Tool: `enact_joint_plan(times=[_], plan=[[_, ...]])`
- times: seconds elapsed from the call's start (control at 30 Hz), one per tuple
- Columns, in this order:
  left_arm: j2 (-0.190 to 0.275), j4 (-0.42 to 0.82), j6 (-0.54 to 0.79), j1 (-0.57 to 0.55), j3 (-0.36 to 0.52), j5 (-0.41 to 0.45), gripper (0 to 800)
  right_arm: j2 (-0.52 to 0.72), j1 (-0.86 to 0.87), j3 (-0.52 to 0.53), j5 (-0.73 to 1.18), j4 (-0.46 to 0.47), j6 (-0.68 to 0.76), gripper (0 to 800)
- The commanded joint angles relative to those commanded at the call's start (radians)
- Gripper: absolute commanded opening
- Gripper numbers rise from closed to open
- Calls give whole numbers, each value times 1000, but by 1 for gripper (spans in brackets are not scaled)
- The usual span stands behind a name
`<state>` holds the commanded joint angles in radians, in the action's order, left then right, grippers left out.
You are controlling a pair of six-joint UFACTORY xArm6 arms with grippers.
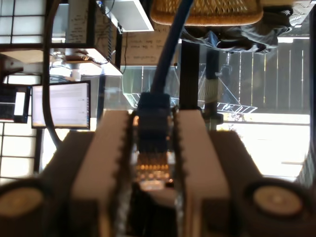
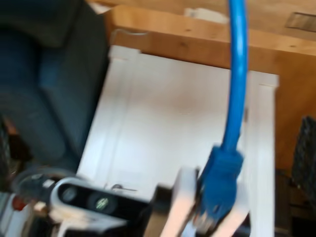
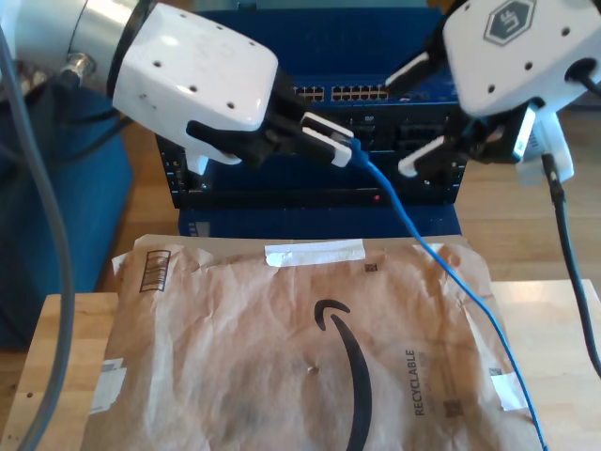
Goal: Grab the cable and plug it in
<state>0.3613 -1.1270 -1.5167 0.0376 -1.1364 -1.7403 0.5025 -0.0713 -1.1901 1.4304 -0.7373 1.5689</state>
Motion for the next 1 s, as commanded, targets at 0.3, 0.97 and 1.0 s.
enact_joint_plan(times=[0.3,0.97,1.0], plan=[[-180,-199,-186,143,-20,-152,3,43,-2,28,2,0,-40,797],[-321,-361,-419,180,-40,-361,6,313,-52,186,-397,-9,-173,796],[-324,-376,-427,180,-40,-374,6,328,-77,203,-419,-9,-173,796]])
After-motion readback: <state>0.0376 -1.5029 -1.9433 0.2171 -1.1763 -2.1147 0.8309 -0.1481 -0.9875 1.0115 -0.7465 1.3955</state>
